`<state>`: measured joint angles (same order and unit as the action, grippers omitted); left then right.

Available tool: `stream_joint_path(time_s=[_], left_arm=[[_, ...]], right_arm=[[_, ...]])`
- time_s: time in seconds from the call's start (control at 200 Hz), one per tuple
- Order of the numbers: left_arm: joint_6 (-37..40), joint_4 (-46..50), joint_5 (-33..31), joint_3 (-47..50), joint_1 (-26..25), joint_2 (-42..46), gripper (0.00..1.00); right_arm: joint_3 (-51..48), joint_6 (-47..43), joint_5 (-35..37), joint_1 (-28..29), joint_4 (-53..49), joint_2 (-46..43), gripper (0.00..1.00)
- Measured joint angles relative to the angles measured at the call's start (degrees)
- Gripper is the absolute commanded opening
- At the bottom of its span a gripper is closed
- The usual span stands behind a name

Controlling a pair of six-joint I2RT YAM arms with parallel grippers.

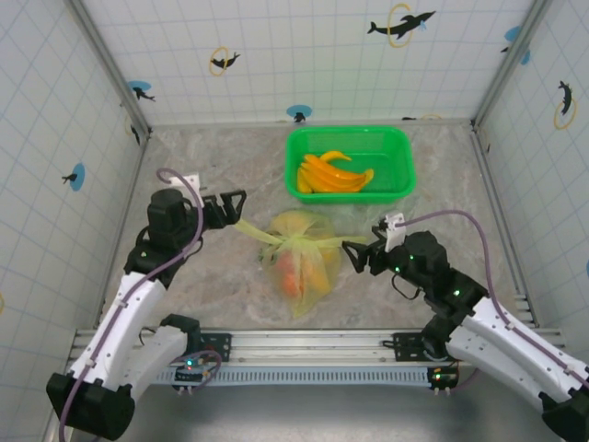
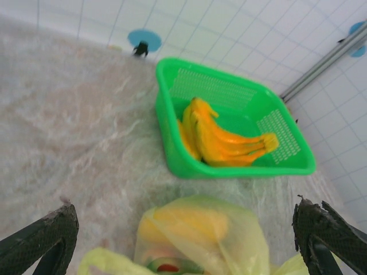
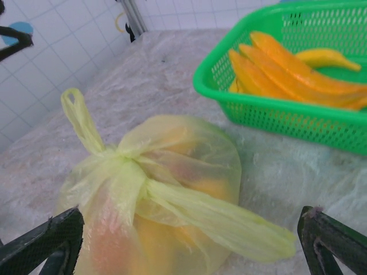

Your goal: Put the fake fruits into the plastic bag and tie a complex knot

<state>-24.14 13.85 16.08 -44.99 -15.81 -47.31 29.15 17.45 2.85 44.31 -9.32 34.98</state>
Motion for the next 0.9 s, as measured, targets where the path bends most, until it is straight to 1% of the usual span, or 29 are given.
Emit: stream_joint_path(time_s=[0.09,0.185,0.295,0.385,0.455,0.52,0.56,0.626,0.691,0.746,0.831,0.901], left_arm=[[1.7,0.0,0.0,-4.0,-0.2,0.0,0.98],[2.6,-0.2,-0.2,-5.3,-0.3,0.0,0.97],[3.1,-0.1,-1.0,-5.3,-0.3,-0.8,0.98],[3.3,-0.4,-4.0,-5.0,-0.3,-1.1,0.98],[5.4,-2.8,-6.3,-3.2,-0.3,-1.1,0.97],[10.6,-6.5,-7.4,0.2,-0.3,-1.4,0.98],[13.2,-9.0,-9.6,2.8,-0.4,-1.8,0.98],[15.6,-14.3,-15.3,8.0,-0.5,-3.0,0.98],[17.8,-20.2,-19.4,13.9,-0.1,-3.9,0.98],[19.7,-25.7,-21.8,19.2,0.4,-5.0,0.98],[22.2,-33.0,-23.6,25.3,1.3,-7.0,0.98],[23.1,-39.1,-23.9,29.3,3.7,-10.0,0.98]], right_arm=[[6.8,-3.0,2.6,0.2,-3.0,2.3,0.99],[12.5,-5.5,5.9,0.3,-4.3,4.5,0.99],[14.4,-7.5,9.5,0.3,-5.0,5.4,0.99],[14.4,-8.1,13.6,0.3,-6.0,6.5,0.99],[14.4,-8.3,17.5,0.3,-6.0,8.4,0.99],[14.4,-9.0,20.5,0.2,-5.8,10.6,0.99],[14.3,-9.6,22.1,0.2,-5.4,11.8,0.99],[12.9,-11.1,24.5,-0.5,-3.1,12.8,0.99],[10.0,-12.6,25.9,-2.6,0.0,12.8,0.99],[6.9,-13.5,26.1,-6.1,2.1,13.0,0.99],[1.5,-14.8,25.9,-12.2,5.0,14.1,0.99],[-4.8,-15.8,25.7,-16.3,9.7,15.3,0.99]])
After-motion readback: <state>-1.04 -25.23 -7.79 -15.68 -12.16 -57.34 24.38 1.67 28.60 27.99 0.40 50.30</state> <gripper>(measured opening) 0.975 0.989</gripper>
